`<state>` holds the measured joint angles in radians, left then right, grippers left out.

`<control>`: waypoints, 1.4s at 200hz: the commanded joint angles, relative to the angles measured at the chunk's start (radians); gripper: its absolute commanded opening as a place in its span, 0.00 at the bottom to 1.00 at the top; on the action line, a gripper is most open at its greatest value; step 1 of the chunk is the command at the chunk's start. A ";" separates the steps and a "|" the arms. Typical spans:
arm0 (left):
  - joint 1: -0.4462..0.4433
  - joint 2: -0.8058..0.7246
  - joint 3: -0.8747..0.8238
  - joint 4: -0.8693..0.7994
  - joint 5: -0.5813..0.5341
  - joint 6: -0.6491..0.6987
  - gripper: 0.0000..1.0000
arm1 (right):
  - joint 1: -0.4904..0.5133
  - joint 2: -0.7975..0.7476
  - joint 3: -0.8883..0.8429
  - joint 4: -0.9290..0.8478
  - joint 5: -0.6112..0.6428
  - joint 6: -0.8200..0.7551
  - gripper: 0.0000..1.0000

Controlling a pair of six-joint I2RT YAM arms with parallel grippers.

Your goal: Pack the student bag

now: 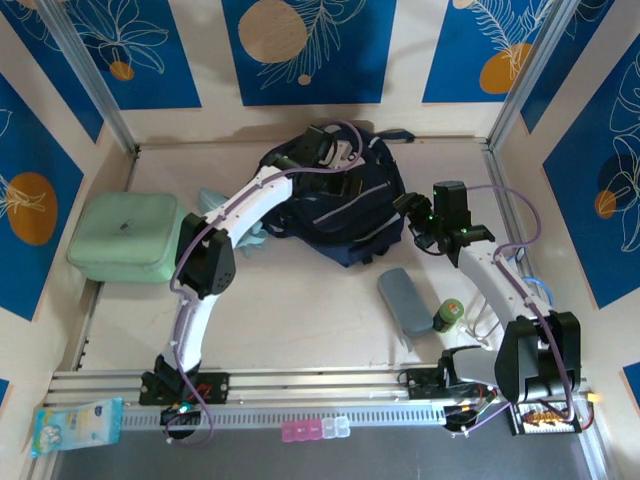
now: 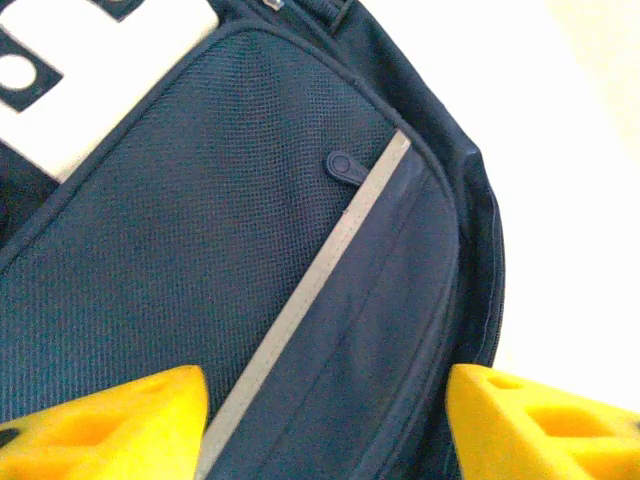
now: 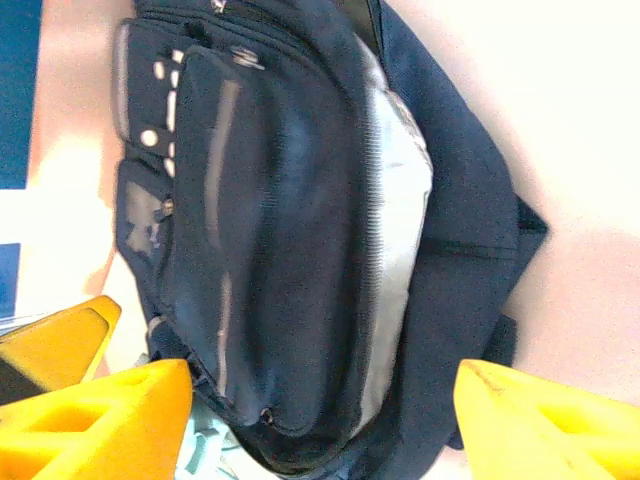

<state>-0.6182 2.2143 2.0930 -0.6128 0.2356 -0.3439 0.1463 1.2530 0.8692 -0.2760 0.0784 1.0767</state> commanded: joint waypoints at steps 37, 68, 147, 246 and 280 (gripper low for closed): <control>0.137 -0.192 -0.324 0.088 -0.070 -0.162 0.70 | 0.017 0.132 0.059 -0.025 -0.143 -0.130 0.74; 0.228 -0.256 -0.499 0.135 -0.108 -0.265 0.62 | 0.027 0.215 0.111 -0.048 -0.146 -0.157 0.74; 0.271 -0.182 -0.468 0.086 -0.251 -0.305 0.50 | 0.035 0.334 0.176 -0.077 -0.149 -0.178 0.64; 0.287 -0.051 -0.393 0.122 -0.202 -0.366 0.33 | 0.017 0.402 0.194 -0.057 -0.157 -0.199 0.58; 0.286 -0.090 -0.399 0.160 -0.176 -0.359 0.04 | 0.008 0.463 0.233 -0.043 -0.155 -0.226 0.54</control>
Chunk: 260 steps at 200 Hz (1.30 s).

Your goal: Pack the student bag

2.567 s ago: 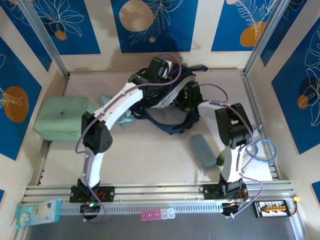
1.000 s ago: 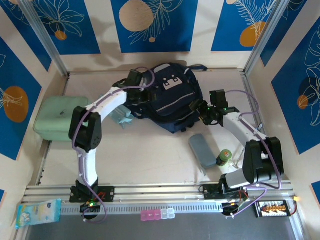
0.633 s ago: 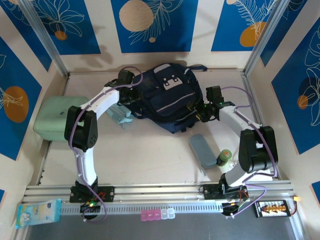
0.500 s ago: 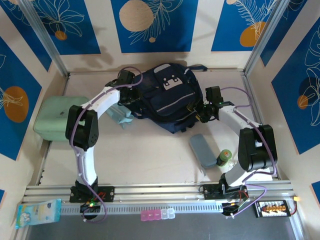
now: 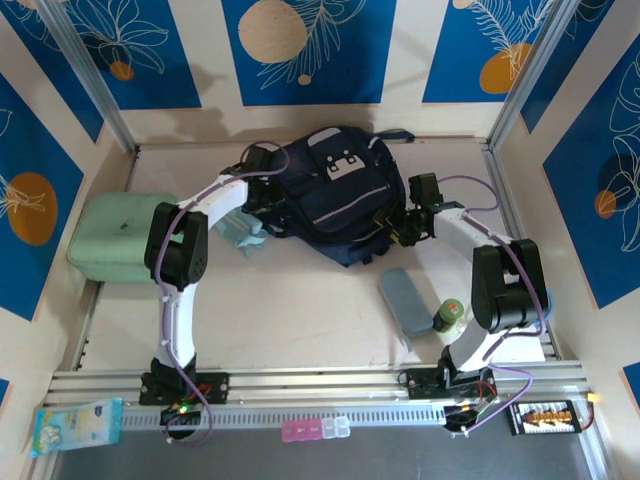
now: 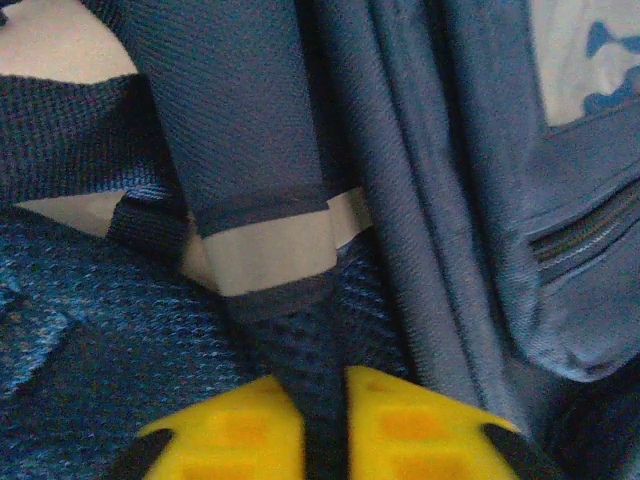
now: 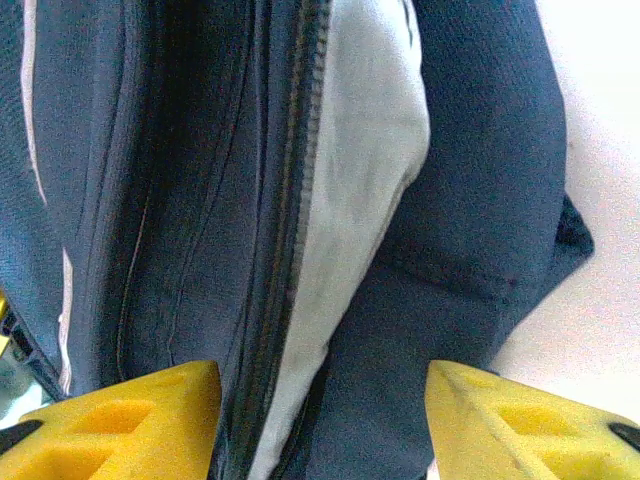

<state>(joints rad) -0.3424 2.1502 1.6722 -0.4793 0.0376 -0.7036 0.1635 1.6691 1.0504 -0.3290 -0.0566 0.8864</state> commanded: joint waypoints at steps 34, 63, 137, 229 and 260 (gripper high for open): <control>0.007 -0.141 -0.043 0.057 0.093 -0.004 0.00 | -0.034 0.134 0.138 0.043 -0.051 -0.045 0.53; 0.000 -0.237 -0.128 0.053 0.148 -0.003 0.00 | -0.052 0.235 0.241 0.067 -0.053 -0.083 0.48; -0.070 -0.363 -0.312 0.170 0.231 -0.140 0.00 | -0.101 0.305 0.411 -0.010 0.003 -0.188 0.48; -0.116 -0.347 -0.312 0.296 0.219 -0.378 0.00 | -0.003 -0.067 0.254 -0.240 0.158 -0.303 0.60; -0.115 -0.356 -0.316 0.293 0.237 -0.397 0.00 | 0.175 -0.149 0.206 -0.246 0.204 -0.302 0.57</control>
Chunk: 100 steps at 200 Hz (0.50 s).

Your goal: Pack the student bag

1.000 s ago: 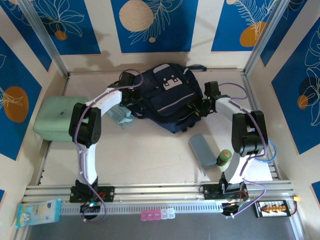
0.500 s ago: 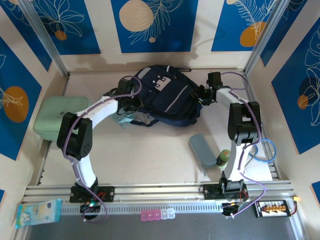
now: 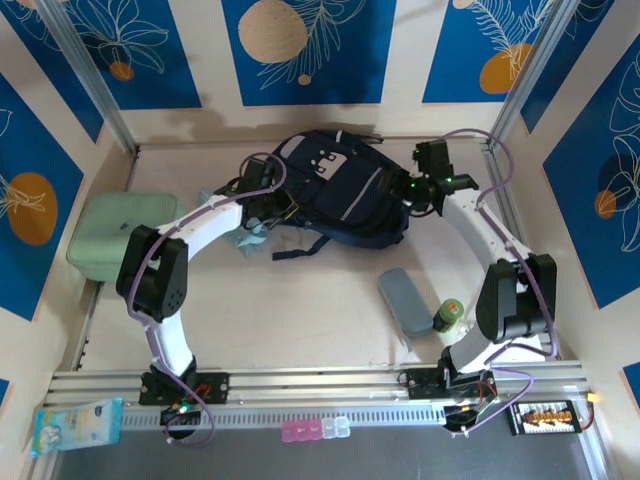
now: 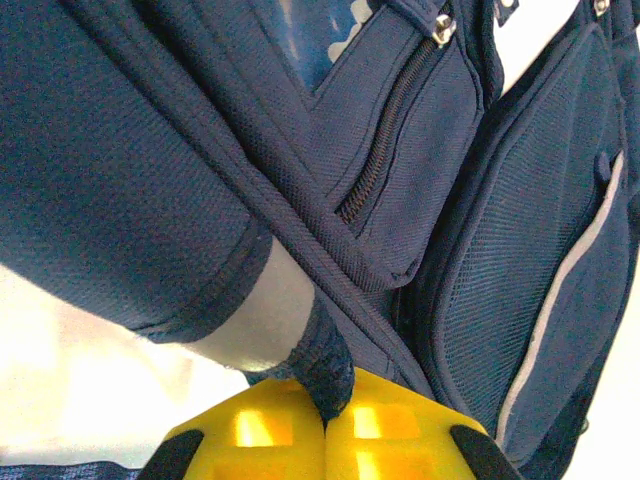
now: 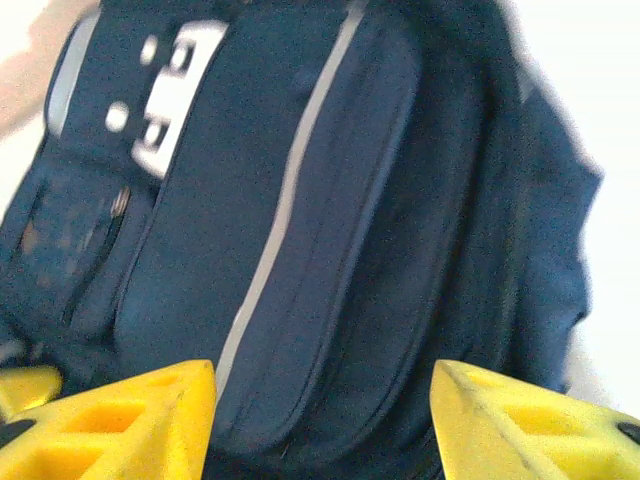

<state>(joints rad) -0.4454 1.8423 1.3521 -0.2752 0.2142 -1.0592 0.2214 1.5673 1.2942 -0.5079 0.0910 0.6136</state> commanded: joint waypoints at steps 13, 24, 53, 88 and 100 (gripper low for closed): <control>-0.012 -0.056 0.002 0.087 0.063 -0.045 0.00 | 0.202 -0.050 -0.043 -0.059 0.087 -0.040 0.54; -0.012 -0.061 -0.001 0.088 0.070 -0.054 0.00 | 0.276 -0.045 -0.044 -0.047 0.121 -0.055 0.49; -0.012 -0.072 -0.010 0.103 0.086 -0.067 0.00 | 0.410 -0.007 -0.045 0.024 0.152 -0.056 0.37; -0.012 -0.071 -0.020 0.126 0.111 -0.080 0.00 | 0.469 0.086 -0.015 0.109 0.107 -0.066 0.26; -0.011 -0.072 -0.028 0.142 0.119 -0.084 0.00 | 0.479 0.116 -0.015 0.141 0.076 -0.085 0.26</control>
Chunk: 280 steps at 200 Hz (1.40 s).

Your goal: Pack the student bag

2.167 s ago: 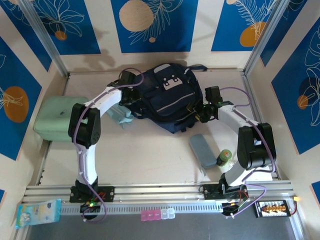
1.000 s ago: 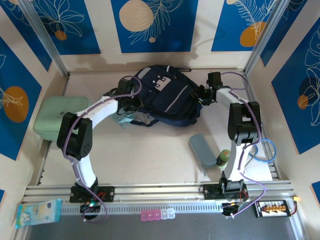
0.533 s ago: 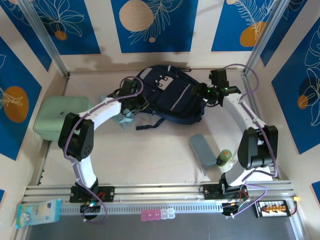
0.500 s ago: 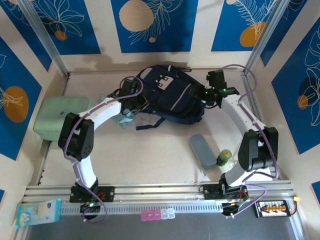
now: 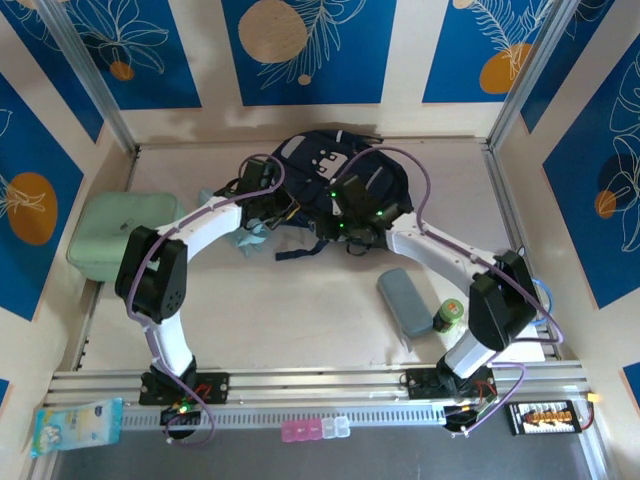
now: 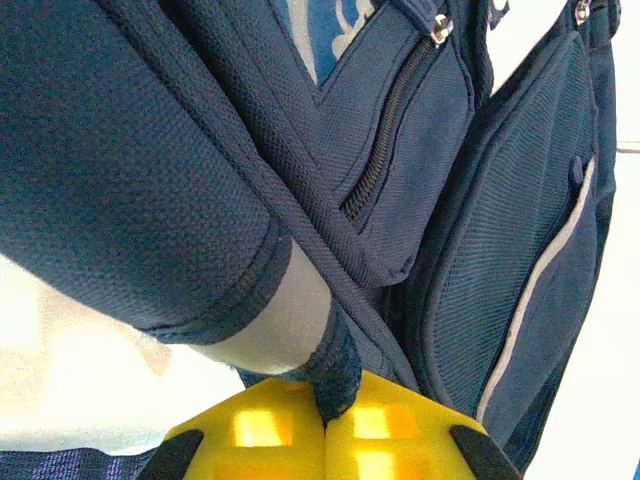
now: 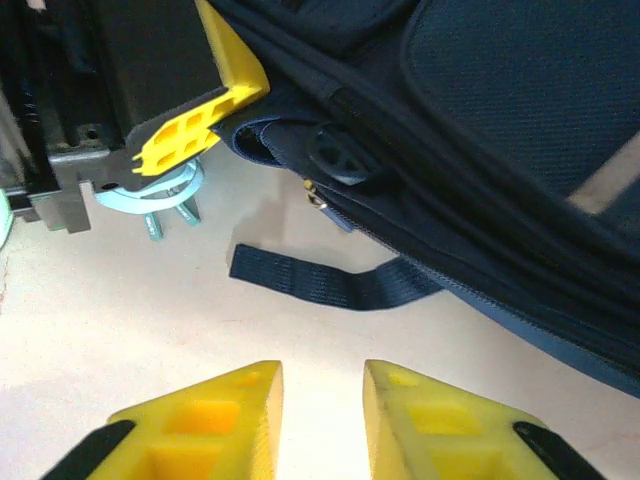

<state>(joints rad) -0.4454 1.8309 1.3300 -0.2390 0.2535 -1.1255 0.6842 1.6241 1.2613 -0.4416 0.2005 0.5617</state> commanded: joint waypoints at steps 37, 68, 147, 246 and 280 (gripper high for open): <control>-0.010 -0.059 -0.023 0.115 0.095 -0.030 0.00 | 0.012 0.135 0.043 0.119 -0.006 -0.041 0.26; -0.010 -0.055 -0.031 0.133 0.118 -0.046 0.00 | 0.001 0.200 0.087 0.132 0.100 -0.017 0.30; -0.009 -0.059 -0.044 0.134 0.133 -0.039 0.00 | -0.009 0.293 0.175 0.092 0.194 0.058 0.37; -0.008 -0.067 -0.044 0.124 0.133 -0.041 0.00 | 0.002 0.376 0.274 -0.005 0.408 0.081 0.27; 0.002 -0.066 -0.039 0.105 0.116 -0.020 0.00 | -0.016 0.332 0.212 -0.008 0.388 0.101 0.19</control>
<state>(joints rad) -0.4454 1.8263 1.2808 -0.1459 0.3077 -1.1698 0.7063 1.9713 1.5024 -0.4587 0.5022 0.6361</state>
